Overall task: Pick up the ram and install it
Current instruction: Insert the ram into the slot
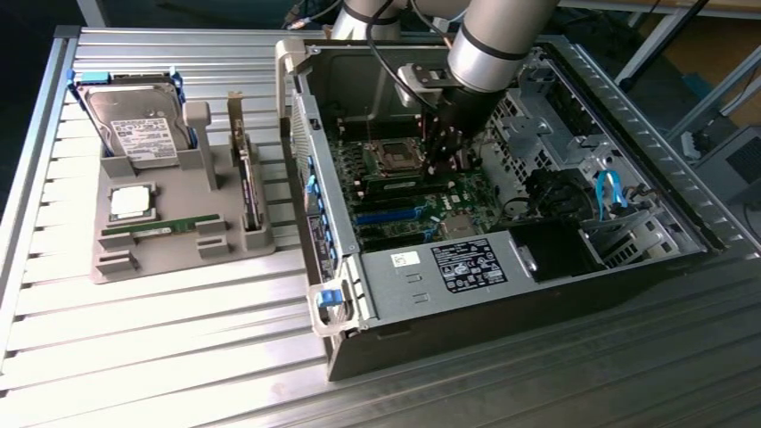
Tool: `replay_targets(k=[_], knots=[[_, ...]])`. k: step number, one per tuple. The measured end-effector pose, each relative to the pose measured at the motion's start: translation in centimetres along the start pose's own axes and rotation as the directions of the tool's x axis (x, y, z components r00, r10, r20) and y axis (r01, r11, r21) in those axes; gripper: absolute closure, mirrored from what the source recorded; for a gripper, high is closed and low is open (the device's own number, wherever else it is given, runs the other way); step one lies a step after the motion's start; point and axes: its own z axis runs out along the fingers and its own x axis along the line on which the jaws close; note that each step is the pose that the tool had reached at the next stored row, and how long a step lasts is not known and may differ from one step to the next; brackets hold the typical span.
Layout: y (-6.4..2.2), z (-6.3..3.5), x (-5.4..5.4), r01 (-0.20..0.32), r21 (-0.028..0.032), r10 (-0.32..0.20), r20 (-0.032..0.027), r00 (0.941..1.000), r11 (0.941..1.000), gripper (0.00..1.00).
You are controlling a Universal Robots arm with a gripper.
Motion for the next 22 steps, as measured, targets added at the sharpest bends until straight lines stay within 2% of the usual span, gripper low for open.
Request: replay_targets(k=[19,22], knots=[[0.06,0.19,0.01,0.0,0.0,0.0,0.0,1.0,1.0,0.87],[0.08,-0.14,0.01,0.0,0.0,0.0,0.0,1.0,1.0,0.87]])
